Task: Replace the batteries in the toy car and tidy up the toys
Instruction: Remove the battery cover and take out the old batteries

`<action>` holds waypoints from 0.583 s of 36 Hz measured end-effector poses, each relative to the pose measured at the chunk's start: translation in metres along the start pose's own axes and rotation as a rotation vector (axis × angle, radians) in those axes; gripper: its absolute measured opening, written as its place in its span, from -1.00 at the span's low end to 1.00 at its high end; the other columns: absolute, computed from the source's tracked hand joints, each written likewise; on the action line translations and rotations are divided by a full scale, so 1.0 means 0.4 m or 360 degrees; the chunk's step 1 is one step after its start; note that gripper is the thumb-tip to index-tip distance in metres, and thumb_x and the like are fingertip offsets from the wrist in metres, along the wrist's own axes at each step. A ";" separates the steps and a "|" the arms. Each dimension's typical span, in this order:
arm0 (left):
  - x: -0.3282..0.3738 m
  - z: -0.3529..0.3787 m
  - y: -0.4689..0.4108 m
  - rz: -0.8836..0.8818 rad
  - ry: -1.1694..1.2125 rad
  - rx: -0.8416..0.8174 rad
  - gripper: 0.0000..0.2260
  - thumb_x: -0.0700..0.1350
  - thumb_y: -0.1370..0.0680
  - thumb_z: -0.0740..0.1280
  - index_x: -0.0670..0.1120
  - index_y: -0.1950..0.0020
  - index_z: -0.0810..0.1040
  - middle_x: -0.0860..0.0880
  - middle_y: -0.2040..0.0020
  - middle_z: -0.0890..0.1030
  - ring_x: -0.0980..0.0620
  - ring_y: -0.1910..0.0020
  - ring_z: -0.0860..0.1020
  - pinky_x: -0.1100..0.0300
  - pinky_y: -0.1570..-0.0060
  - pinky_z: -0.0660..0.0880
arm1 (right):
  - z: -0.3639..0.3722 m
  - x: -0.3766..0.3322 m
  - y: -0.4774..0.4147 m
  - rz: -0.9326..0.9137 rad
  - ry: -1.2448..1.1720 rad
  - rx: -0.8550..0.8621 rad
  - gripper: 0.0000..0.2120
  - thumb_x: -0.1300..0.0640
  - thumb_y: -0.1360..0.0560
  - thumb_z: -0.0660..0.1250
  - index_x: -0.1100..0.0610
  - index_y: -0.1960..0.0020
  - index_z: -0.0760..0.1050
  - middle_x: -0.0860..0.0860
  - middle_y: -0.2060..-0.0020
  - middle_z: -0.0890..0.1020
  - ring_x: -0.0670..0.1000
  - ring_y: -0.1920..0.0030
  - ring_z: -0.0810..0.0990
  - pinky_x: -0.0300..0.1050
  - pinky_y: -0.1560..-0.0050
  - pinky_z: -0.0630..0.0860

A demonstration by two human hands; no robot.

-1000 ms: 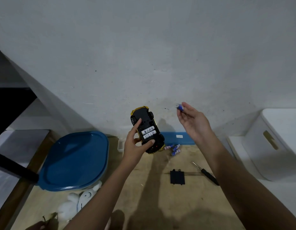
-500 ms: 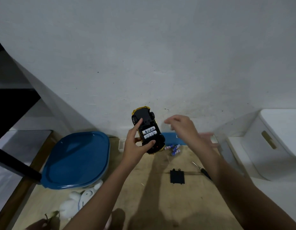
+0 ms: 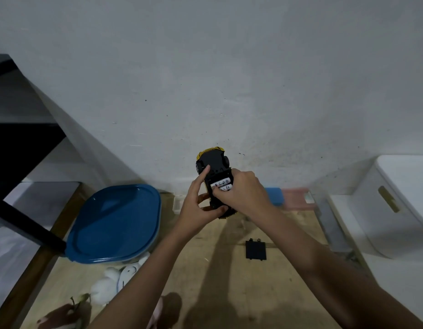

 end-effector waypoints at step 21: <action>-0.001 0.014 -0.004 0.0074 -0.0238 -0.0037 -0.15 -0.25 -0.34 0.54 0.28 -0.43 0.20 0.17 -0.35 0.33 0.10 -0.21 0.48 0.16 -0.05 0.58 | 0.003 -0.007 0.002 0.0045 0.0130 -0.0004 -0.70 -0.07 -0.34 0.34 0.14 0.17 0.36 0.02 0.32 0.51 0.05 0.29 0.51 -0.20 0.33 0.38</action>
Point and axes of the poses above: each hand's wrist, its own y-axis away from the middle knuckle, its own z-axis out of the palm, x = y × z, the point moved 9 cm from there along -y, towards the middle knuckle
